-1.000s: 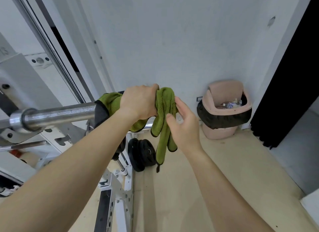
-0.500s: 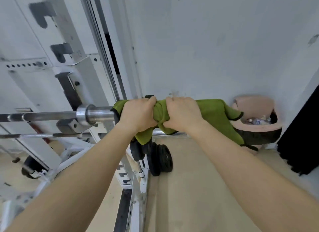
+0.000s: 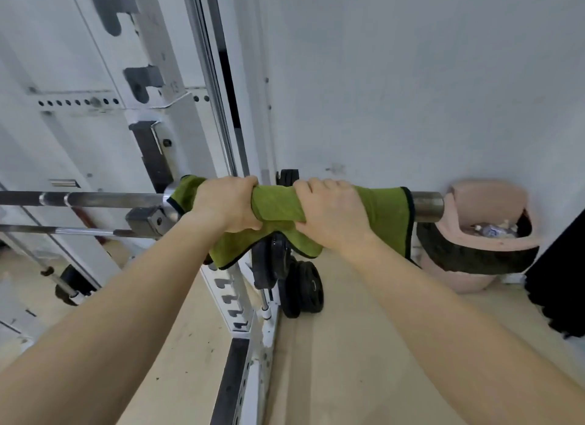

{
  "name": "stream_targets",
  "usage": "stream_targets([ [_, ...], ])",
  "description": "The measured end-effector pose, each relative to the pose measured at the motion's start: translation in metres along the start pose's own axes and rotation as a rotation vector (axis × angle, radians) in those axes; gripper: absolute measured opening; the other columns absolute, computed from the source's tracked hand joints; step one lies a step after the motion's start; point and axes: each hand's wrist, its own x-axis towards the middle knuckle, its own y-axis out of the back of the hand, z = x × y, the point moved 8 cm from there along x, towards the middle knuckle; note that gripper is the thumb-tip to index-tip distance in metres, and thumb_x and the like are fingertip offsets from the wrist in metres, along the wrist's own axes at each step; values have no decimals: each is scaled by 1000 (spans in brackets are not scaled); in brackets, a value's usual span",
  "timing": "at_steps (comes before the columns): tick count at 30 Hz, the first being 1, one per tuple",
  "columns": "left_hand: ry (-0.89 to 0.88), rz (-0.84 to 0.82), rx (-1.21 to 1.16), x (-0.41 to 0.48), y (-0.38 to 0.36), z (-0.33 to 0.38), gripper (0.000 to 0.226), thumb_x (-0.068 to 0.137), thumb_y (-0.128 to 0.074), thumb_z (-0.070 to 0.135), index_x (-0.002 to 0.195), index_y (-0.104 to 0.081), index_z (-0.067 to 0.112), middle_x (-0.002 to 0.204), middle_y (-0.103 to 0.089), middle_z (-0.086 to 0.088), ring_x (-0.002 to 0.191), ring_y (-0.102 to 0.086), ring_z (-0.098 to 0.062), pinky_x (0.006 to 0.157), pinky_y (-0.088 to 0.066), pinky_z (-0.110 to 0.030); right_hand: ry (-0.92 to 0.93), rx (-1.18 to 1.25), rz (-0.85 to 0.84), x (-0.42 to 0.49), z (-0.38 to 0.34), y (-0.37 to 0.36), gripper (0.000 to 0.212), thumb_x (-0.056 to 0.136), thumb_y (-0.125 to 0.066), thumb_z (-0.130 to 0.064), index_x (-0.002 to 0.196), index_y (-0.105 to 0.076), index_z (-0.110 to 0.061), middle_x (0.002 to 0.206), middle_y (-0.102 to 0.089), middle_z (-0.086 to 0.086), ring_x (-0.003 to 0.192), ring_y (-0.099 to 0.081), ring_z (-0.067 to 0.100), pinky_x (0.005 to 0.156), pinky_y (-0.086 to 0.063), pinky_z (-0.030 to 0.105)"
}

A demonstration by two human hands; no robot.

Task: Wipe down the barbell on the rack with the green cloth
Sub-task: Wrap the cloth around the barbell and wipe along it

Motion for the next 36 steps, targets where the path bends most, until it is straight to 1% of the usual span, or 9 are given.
stream_targets([
  [7, -201, 89, -67, 18, 17, 125, 44, 66, -68, 55, 96, -52, 27, 75, -56, 6, 69, -57, -25, 60, -43, -32, -199, -69, -122, -59, 119, 6, 56, 66, -65, -66, 104, -60, -24, 86, -67, -2, 77, -65, 26, 64, -37, 34],
  [13, -190, 308, -113, -7, 13, 105, 46, 70, -66, 44, 111, -56, 24, 90, -62, 2, 82, -60, -26, 64, -35, -34, -267, 104, -159, -33, 83, 5, 40, 67, -69, -51, 88, -51, -22, 79, -58, -3, 76, -62, 27, 63, -31, 32],
  [17, -49, 341, -63, -42, 12, 32, 68, 68, -67, 48, 130, -52, 26, 113, -62, -3, 108, -56, -29, 93, -41, -39, -204, 125, -55, -7, 22, 4, 42, 68, -71, -47, 99, -60, -20, 92, -67, 0, 85, -64, 28, 69, -37, 36],
  [21, 110, 241, -203, -66, 7, -16, 103, 60, -60, 79, 148, -36, 32, 152, -33, -7, 142, -22, -34, 115, -26, -54, -177, 178, 92, -18, 1, 4, 60, 65, -83, -32, 120, -64, -16, 113, -69, 3, 103, -62, 29, 93, -42, 41],
  [24, 208, 246, -169, -71, 3, -24, 97, 67, -71, 68, 146, -38, 23, 142, -42, -9, 130, -35, -36, 106, -41, -51, -171, 252, 267, -32, 2, 17, 52, 66, -75, -4, 116, -68, -15, 114, -68, 4, 103, -60, 30, 92, -43, 42],
  [27, 245, 410, -268, -79, 13, -11, 67, 76, -75, 20, 136, -46, 18, 124, -49, -12, 111, -48, -35, 89, -45, -41, -132, 280, 330, -41, -10, 35, 40, 62, -71, 9, 96, -72, -13, 96, -68, 5, 84, -59, 30, 68, -41, 35],
  [29, 296, 369, -468, -83, 9, -5, 68, 77, -67, -1, 139, -40, 14, 127, -44, -16, 104, -54, -38, 81, -47, -42, -152, 325, 210, -49, -19, 39, 39, 63, -73, 7, 96, -69, -14, 92, -64, 2, 77, -56, 25, 61, -35, 30],
  [31, 388, 239, -644, -92, -3, -7, 64, 79, -67, 1, 136, -39, 8, 128, -46, -20, 103, -56, -40, 82, -51, -43, -233, 401, 81, -63, -22, 40, 37, 70, -73, -1, 102, -64, -20, 97, -61, -4, 81, -55, 19, 62, -37, 29],
  [36, 396, -100, -1147, -151, -1, -12, 16, 76, -74, 1, 78, -61, 10, 74, -64, -5, 67, -63, -18, 58, -54, -27, -309, 761, -240, -105, -77, 48, 25, 83, -72, -21, 101, -55, -29, 87, -57, -15, 77, -56, 8, 61, -47, 29],
])
